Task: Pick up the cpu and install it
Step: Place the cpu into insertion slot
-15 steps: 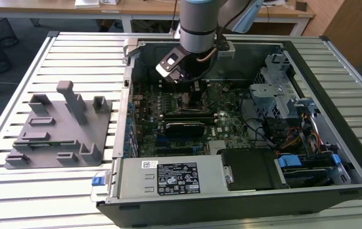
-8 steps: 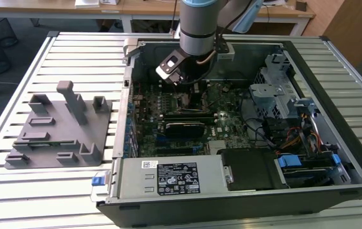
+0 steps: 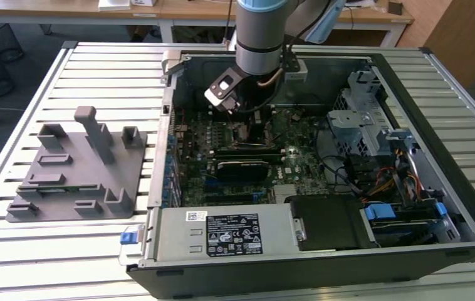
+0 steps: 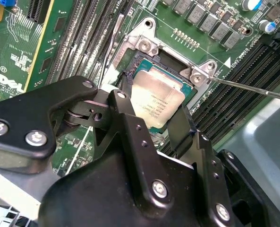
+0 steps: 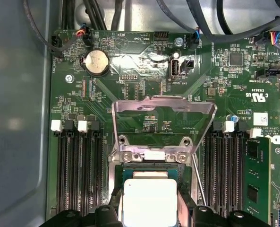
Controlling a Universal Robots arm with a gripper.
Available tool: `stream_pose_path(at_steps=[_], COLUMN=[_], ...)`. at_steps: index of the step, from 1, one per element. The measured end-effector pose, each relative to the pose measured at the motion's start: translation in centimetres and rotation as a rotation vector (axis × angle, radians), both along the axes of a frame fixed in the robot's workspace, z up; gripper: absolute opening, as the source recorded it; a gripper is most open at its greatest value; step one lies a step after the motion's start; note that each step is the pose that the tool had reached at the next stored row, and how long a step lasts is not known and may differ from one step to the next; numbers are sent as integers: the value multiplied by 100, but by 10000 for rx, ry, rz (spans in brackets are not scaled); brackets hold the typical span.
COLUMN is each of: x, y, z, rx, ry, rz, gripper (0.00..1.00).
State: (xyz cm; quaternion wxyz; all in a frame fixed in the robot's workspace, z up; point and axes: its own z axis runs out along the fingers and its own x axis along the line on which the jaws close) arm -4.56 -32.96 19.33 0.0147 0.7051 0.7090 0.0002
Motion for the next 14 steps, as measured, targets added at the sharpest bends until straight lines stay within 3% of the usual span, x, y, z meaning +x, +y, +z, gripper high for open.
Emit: stream_pose_path(at_steps=[14], x=[0], y=[-10], z=[-31], rx=[4], ry=[-3], rz=[-1], gripper=[54])
